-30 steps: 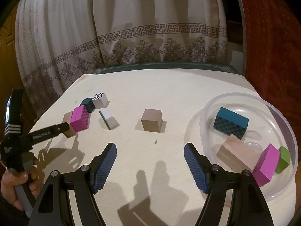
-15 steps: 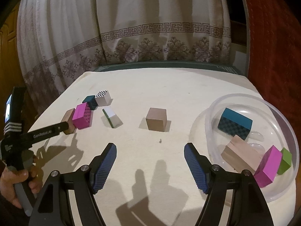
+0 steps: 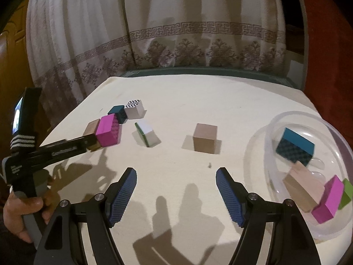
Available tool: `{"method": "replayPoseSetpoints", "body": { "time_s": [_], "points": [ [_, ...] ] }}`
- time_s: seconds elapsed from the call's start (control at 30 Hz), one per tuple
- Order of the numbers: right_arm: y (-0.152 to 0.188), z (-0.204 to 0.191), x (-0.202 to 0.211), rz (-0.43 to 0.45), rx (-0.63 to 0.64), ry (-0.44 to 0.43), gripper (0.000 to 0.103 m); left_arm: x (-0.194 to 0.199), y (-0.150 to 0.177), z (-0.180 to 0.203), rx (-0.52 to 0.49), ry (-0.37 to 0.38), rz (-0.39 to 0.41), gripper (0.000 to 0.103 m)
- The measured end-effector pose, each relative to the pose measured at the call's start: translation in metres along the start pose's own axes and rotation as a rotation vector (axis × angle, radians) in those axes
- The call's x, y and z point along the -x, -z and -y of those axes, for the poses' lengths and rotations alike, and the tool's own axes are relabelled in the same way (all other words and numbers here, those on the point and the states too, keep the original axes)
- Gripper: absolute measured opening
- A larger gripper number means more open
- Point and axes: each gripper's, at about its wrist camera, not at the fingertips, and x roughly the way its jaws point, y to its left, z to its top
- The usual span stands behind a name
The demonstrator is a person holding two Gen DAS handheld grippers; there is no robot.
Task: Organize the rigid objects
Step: 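Lower left tool onto wood brick while right tool grasps white-green brick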
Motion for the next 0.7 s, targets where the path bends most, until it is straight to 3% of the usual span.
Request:
{"method": "replayPoseSetpoints", "body": {
  "time_s": [0.03,0.13,0.4,0.6,0.7],
  "points": [
    [-0.001,-0.002,-0.003,-0.003,0.004,-0.005,0.078,-0.003,-0.001,0.001,0.0,0.012,-0.006,0.074],
    [-0.005,-0.005,-0.012,-0.016,0.009,-0.016,0.078,-0.012,-0.002,0.001,0.013,0.051,-0.032,0.066],
    [-0.019,-0.02,-0.042,-0.056,0.044,-0.058,0.078,-0.012,-0.001,-0.004,0.041,0.079,-0.017,0.066],
    [-0.035,-0.025,-0.066,-0.074,0.035,-0.077,0.077,-0.008,0.002,-0.012,0.071,0.047,0.019,0.066],
    [-0.041,-0.031,-0.078,-0.087,0.056,-0.083,0.071,-0.01,0.002,-0.014,0.081,0.057,0.016,0.066]
  ]
}}
